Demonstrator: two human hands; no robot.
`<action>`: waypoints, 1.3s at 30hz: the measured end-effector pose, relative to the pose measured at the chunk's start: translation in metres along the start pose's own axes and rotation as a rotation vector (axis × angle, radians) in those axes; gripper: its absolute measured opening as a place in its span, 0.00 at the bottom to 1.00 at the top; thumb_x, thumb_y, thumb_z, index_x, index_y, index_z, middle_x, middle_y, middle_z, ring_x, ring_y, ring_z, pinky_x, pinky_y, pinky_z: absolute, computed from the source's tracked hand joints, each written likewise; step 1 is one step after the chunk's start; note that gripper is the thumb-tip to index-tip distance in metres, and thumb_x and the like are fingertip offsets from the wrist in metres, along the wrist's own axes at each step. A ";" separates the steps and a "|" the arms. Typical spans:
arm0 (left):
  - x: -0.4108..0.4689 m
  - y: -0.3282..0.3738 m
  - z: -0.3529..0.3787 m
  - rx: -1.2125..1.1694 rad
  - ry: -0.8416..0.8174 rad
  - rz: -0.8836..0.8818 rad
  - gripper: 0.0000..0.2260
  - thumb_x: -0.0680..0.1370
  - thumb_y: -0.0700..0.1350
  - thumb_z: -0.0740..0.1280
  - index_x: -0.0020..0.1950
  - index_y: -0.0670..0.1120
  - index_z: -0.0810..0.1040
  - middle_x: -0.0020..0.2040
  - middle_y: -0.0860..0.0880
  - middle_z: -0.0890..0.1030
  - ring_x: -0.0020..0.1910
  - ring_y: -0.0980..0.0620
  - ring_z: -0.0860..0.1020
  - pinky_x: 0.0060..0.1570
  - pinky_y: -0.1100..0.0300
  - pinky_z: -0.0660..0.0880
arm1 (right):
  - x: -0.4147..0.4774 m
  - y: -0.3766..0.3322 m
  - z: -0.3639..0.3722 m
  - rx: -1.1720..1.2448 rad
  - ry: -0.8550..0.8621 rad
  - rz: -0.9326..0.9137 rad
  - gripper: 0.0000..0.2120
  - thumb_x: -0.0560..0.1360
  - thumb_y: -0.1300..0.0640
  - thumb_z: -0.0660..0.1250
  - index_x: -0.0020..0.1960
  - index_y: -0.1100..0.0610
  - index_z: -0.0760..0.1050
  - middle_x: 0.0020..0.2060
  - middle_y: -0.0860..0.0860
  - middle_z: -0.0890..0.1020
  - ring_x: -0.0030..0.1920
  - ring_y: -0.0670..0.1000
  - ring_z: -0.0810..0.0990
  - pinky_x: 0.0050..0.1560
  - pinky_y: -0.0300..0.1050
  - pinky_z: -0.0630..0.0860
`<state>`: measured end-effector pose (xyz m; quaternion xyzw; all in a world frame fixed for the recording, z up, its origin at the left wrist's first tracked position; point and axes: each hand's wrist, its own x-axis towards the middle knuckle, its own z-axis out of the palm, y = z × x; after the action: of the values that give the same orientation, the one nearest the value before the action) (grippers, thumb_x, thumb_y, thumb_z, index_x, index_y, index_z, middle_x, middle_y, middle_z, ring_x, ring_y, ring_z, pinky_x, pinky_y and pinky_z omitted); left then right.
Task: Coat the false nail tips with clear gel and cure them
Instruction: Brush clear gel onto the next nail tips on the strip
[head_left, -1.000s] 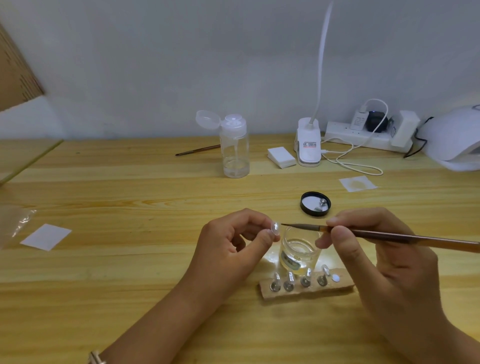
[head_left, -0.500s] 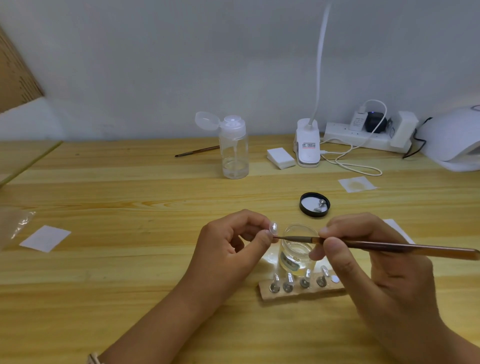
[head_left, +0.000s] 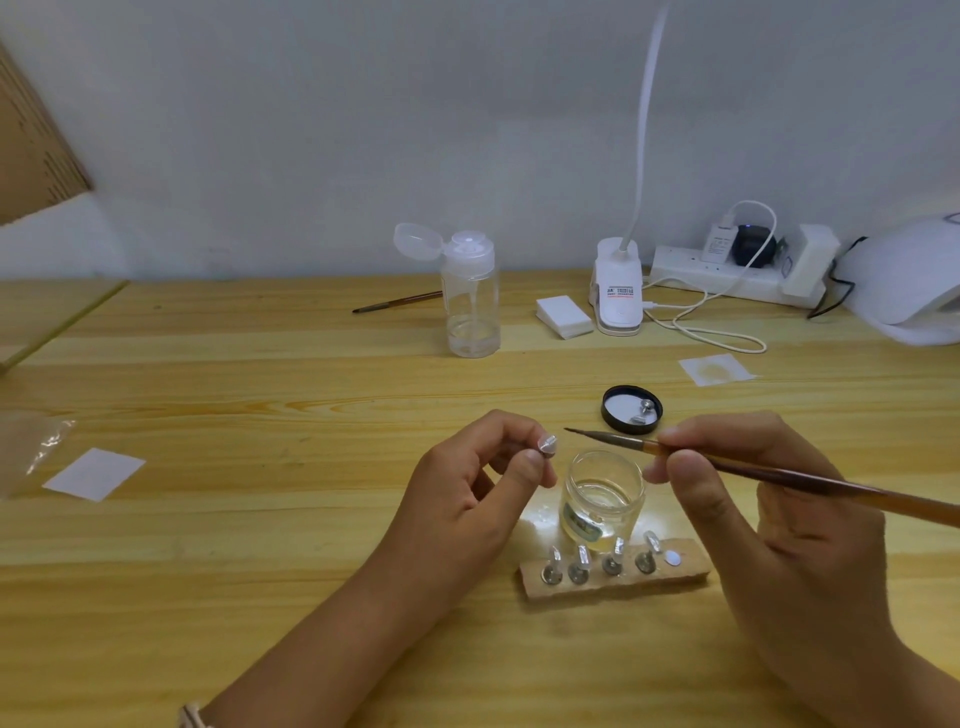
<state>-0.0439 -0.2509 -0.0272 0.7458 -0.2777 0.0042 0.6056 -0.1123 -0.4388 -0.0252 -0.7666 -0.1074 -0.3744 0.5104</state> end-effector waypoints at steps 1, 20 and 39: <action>0.000 0.000 0.000 -0.001 0.009 0.004 0.05 0.78 0.47 0.63 0.48 0.54 0.79 0.39 0.56 0.81 0.37 0.43 0.73 0.36 0.50 0.70 | 0.000 0.000 0.000 0.007 0.003 -0.003 0.04 0.76 0.49 0.67 0.50 0.43 0.79 0.45 0.50 0.83 0.49 0.55 0.83 0.52 0.51 0.76; 0.001 -0.002 0.000 -0.004 -0.005 0.003 0.06 0.79 0.46 0.61 0.48 0.51 0.78 0.36 0.54 0.79 0.36 0.40 0.70 0.37 0.49 0.68 | 0.000 0.000 0.003 -0.094 -0.085 -0.122 0.07 0.74 0.53 0.67 0.52 0.48 0.78 0.46 0.43 0.83 0.51 0.52 0.80 0.53 0.50 0.77; 0.000 -0.003 0.001 -0.029 -0.014 -0.019 0.07 0.79 0.46 0.62 0.49 0.52 0.80 0.37 0.54 0.81 0.35 0.42 0.73 0.38 0.43 0.71 | 0.001 -0.003 0.000 -0.143 -0.029 -0.050 0.05 0.73 0.53 0.65 0.46 0.50 0.79 0.43 0.50 0.81 0.50 0.52 0.80 0.53 0.45 0.74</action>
<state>-0.0430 -0.2515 -0.0297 0.7394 -0.2747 -0.0107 0.6145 -0.1129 -0.4376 -0.0224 -0.8035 -0.1071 -0.3827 0.4432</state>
